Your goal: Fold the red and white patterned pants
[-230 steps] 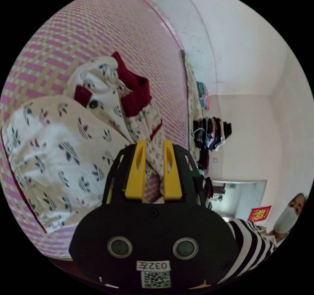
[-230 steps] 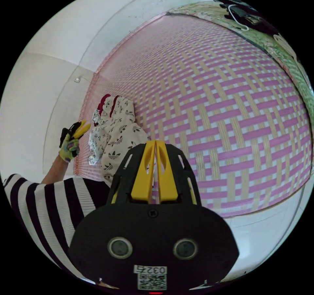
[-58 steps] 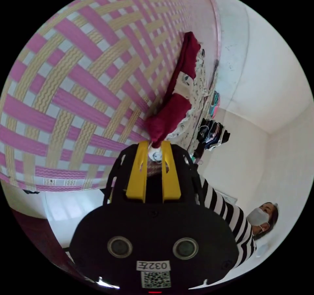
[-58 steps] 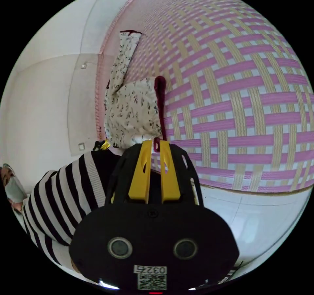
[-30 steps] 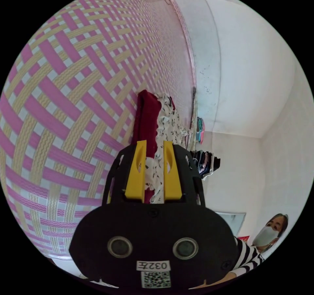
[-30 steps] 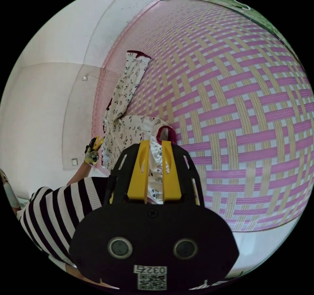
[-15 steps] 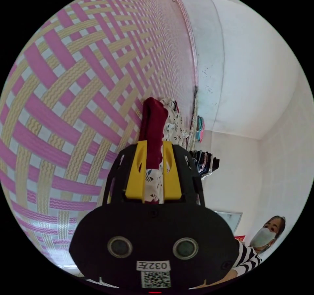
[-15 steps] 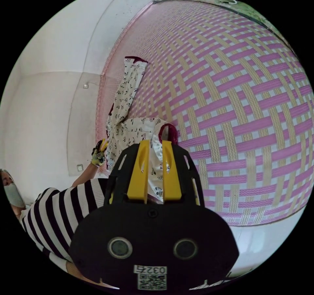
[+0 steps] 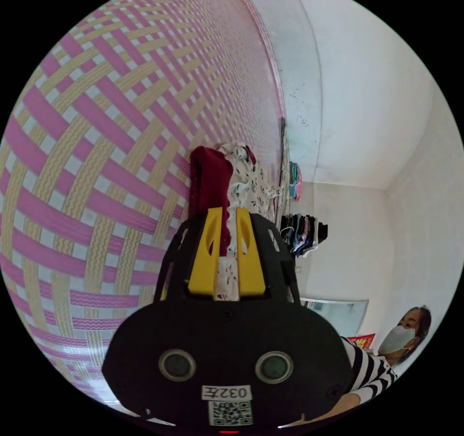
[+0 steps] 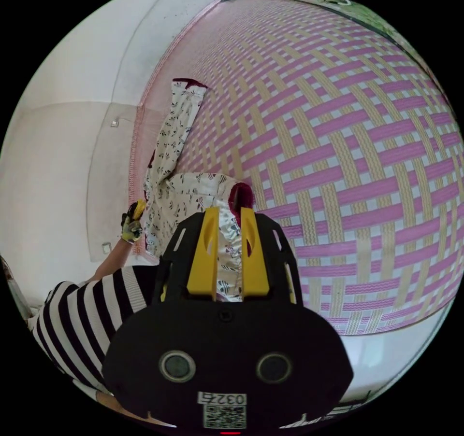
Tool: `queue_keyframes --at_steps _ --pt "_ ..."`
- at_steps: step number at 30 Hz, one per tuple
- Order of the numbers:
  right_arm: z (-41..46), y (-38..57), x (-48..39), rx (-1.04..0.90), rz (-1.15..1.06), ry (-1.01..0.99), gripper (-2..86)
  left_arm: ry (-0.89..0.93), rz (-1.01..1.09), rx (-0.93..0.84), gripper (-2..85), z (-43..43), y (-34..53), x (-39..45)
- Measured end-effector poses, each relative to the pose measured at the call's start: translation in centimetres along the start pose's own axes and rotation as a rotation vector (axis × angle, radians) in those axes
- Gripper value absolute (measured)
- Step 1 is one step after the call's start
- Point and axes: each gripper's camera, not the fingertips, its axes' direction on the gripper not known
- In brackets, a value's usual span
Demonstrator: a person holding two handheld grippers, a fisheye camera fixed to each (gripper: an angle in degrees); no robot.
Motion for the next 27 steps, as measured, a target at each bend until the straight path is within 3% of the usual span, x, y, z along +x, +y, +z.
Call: queue_keyframes --at_steps 8,16,22,27 --pt "-0.6 0.1 -1.1 -0.014 -0.059 0.056 6.4 0.011 0.009 0.061 -0.9 -2.3 1.1 2.5" --pt "-3.1 0.8 -2.3 -0.081 -0.154 -0.102 0.4 -0.001 -0.053 0.100 0.8 -5.3 1.9 2.4" --pt "-7.9 1.7 0.1 0.099 -0.030 -0.251 -0.1 -0.064 -0.066 0.059 2.4 -4.6 1.0 4.0" --pt "-9.2 2.4 0.1 0.119 -0.002 -0.300 0.0 -0.044 -0.104 0.095 2.8 -4.4 0.4 4.4"
